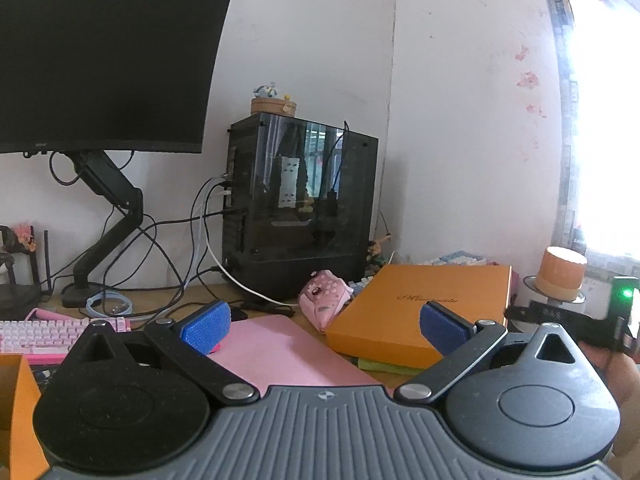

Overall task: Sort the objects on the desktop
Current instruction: 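Grasp the orange box edge with the right gripper and tilt it up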

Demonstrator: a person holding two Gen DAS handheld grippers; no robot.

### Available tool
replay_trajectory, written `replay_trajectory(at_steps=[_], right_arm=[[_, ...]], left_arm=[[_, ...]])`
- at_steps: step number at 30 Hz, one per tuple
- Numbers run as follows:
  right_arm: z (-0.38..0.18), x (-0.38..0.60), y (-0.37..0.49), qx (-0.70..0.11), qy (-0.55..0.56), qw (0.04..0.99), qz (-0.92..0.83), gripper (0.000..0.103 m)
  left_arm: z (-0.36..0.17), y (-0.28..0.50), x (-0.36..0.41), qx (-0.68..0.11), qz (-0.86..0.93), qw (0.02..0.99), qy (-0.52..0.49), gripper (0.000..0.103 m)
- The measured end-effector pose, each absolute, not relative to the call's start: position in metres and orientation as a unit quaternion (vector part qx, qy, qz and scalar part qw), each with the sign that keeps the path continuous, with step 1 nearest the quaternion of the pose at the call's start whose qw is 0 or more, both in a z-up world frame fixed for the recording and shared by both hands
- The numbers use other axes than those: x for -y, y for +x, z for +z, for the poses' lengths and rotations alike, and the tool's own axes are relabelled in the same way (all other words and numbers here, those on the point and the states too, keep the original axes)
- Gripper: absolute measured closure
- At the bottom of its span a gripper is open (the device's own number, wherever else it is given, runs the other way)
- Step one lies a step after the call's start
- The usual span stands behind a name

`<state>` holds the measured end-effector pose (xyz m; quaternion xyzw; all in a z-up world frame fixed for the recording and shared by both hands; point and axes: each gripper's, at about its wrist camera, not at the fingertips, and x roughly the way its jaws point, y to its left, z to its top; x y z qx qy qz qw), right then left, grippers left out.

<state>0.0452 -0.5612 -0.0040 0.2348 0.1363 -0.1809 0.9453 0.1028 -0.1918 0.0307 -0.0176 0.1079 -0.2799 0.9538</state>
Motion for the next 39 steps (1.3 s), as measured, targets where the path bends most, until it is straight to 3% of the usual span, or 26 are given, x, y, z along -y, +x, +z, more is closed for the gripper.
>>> replay_trajectory(at_steps=[6, 18, 20, 24, 39], right_arm=[[-0.011, 0.595, 0.073, -0.148, 0.27, 0.935, -0.176, 0.022], [-0.033, 0.627, 0.107, -0.176, 0.331, 0.914, -0.154, 0.023], [-0.035, 0.628, 0.109, -0.176, 0.337, 0.914, -0.144, 0.029], [-0.032, 0.627, 0.11, -0.178, 0.335, 0.915, -0.136, 0.031], [-0.021, 0.634, 0.038, -0.162, 0.362, 0.913, -0.093, 0.038]], left_arm=[[0.031, 0.105, 0.201, -0.109, -0.29, 0.951, -0.015, 0.0], [0.027, 0.115, 0.209, -0.12, -0.287, 0.95, -0.013, 0.0], [0.027, 0.117, 0.21, -0.123, -0.287, 0.95, -0.013, 0.0], [0.026, 0.122, 0.215, -0.129, -0.287, 0.949, -0.013, 0.0], [0.024, 0.13, 0.232, -0.136, -0.297, 0.945, -0.01, 0.0]])
